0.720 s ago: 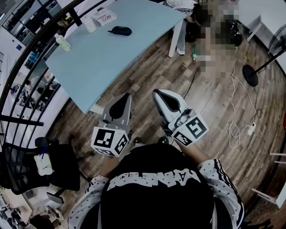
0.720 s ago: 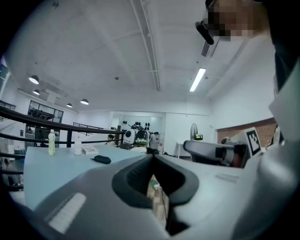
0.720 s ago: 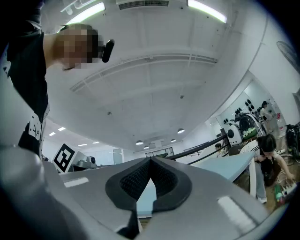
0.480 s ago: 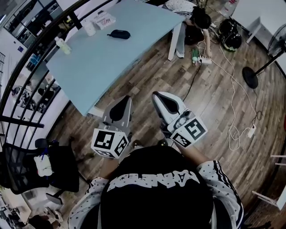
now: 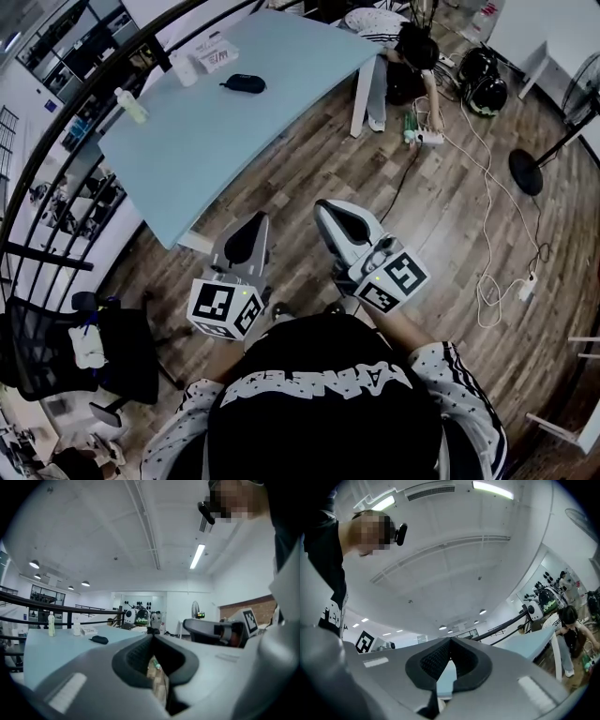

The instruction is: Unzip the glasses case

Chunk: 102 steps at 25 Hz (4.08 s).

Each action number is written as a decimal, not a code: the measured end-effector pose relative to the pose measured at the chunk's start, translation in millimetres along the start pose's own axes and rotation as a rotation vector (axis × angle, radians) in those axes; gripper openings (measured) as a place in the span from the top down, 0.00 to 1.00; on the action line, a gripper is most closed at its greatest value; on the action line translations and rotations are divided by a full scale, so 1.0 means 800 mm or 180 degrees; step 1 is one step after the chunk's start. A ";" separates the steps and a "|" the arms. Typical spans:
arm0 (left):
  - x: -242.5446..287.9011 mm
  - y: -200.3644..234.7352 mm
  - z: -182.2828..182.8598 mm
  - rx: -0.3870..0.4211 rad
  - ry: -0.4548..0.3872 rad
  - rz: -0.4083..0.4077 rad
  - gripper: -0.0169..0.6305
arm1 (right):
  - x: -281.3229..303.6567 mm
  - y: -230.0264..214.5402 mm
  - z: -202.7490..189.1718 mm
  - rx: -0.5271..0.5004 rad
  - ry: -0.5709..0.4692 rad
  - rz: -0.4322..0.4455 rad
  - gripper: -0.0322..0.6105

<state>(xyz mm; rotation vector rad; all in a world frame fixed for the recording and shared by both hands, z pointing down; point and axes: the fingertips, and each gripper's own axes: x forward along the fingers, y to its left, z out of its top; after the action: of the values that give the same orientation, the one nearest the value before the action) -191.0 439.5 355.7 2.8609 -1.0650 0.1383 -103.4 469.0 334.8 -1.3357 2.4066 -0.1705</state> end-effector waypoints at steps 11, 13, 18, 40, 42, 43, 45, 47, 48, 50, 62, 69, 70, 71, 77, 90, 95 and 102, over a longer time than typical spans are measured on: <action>0.003 -0.039 -0.003 0.0132 0.0048 0.0212 0.97 | -0.037 -0.025 0.006 0.0111 -0.0007 0.0144 0.97; 0.000 -0.040 -0.002 0.0148 0.0052 0.0256 0.97 | -0.037 -0.022 0.006 0.0143 -0.0014 0.0182 0.97; -0.016 -0.017 -0.003 0.0131 0.0028 0.0419 0.97 | -0.012 -0.006 -0.010 0.0190 0.0038 0.0363 0.97; -0.007 0.123 -0.014 -0.0099 -0.0030 0.0778 0.97 | 0.124 -0.012 -0.050 0.0206 0.0270 0.0718 0.97; 0.020 0.127 -0.016 -0.0115 -0.0003 0.0687 0.97 | 0.129 -0.036 -0.048 0.0189 0.0283 0.0621 0.97; 0.032 0.130 -0.016 -0.0125 0.0006 0.0645 0.97 | 0.131 -0.047 -0.047 0.0184 0.0292 0.0575 0.97; 0.055 0.137 -0.016 -0.0136 0.0006 0.0575 0.97 | 0.137 -0.066 -0.047 0.0164 0.0309 0.0500 0.97; 0.079 0.143 -0.018 -0.0145 0.0014 0.0496 0.97 | 0.141 -0.088 -0.048 0.0154 0.0327 0.0409 0.97; 0.092 0.144 -0.020 -0.0157 0.0028 0.0445 0.97 | 0.142 -0.099 -0.049 0.0151 0.0339 0.0350 0.97; 0.117 0.147 -0.025 -0.0199 0.0064 0.0332 0.97 | 0.144 -0.121 -0.052 0.0150 0.0375 0.0218 0.97; 0.230 0.205 -0.034 -0.0244 0.0049 -0.0061 0.97 | 0.210 -0.210 -0.071 0.0069 0.0491 -0.0104 0.97; 0.260 0.264 -0.014 -0.0269 0.0016 -0.0127 0.97 | 0.265 -0.233 -0.064 -0.0011 0.0502 -0.0274 0.97; 0.264 0.273 -0.012 -0.0285 0.0009 -0.0133 0.97 | 0.274 -0.236 -0.063 -0.0027 0.0515 -0.0289 0.97; 0.267 0.281 -0.009 -0.0309 0.0001 -0.0140 0.97 | 0.281 -0.238 -0.062 -0.0041 0.0531 -0.0305 0.97; 0.278 0.316 -0.009 -0.0433 -0.0040 -0.0218 0.97 | 0.317 -0.247 -0.061 -0.0156 0.0574 -0.0389 0.97; 0.273 0.365 -0.015 -0.0484 -0.0037 -0.0114 0.97 | 0.356 -0.243 -0.077 -0.0199 0.0617 -0.0333 0.97; 0.280 0.371 -0.011 -0.0471 -0.0061 -0.0050 0.97 | 0.363 -0.256 -0.077 -0.0228 0.0640 -0.0272 0.97; 0.301 0.392 0.010 -0.0427 -0.0111 0.0154 0.97 | 0.399 -0.288 -0.065 -0.0226 0.0592 -0.0031 0.97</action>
<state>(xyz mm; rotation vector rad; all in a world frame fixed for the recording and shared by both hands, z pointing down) -214.7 46.2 390.9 2.7293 -1.1055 0.0194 -92.7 72.8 362.0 -1.4199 2.5818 -0.2228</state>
